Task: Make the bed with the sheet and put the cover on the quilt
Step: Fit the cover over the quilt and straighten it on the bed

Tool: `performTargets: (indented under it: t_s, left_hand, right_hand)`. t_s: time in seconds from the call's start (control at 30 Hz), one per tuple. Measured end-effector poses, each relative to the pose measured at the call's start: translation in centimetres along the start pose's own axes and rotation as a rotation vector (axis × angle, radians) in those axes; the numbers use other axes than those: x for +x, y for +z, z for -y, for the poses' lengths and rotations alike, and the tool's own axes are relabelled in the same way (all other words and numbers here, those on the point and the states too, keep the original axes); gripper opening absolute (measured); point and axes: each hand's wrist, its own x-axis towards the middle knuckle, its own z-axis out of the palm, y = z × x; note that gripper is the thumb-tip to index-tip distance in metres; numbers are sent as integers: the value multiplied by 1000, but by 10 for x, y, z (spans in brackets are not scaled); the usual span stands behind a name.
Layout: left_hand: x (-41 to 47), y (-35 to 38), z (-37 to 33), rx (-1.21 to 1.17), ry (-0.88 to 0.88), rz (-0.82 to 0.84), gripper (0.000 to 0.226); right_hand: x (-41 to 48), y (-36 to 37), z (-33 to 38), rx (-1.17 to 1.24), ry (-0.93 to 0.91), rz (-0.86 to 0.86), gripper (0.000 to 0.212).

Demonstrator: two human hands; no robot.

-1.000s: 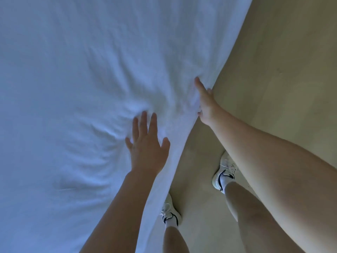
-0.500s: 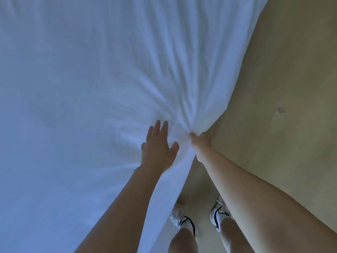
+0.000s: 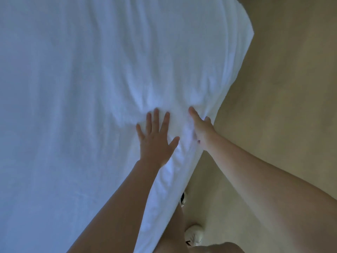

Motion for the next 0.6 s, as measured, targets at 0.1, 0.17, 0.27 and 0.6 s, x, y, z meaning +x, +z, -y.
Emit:
performTargets:
  t_s: [0.1,0.17,0.27,0.6]
  left_hand:
    - [26,3,-7,10,52,-137,70]
    - [39,8,-7,41,96,-201,66]
    - [57,7,-11,28,149,-304,62]
    - [138,-15,-38,94,300,-306,61]
  right_hand:
    - [19,9,38,176,47,-59,114]
    - [27,9,62,333,22,-144,103]
    - [34,4,83,335,-166,-266,47]
    - [88,-25,85,233,-5,-175,43]
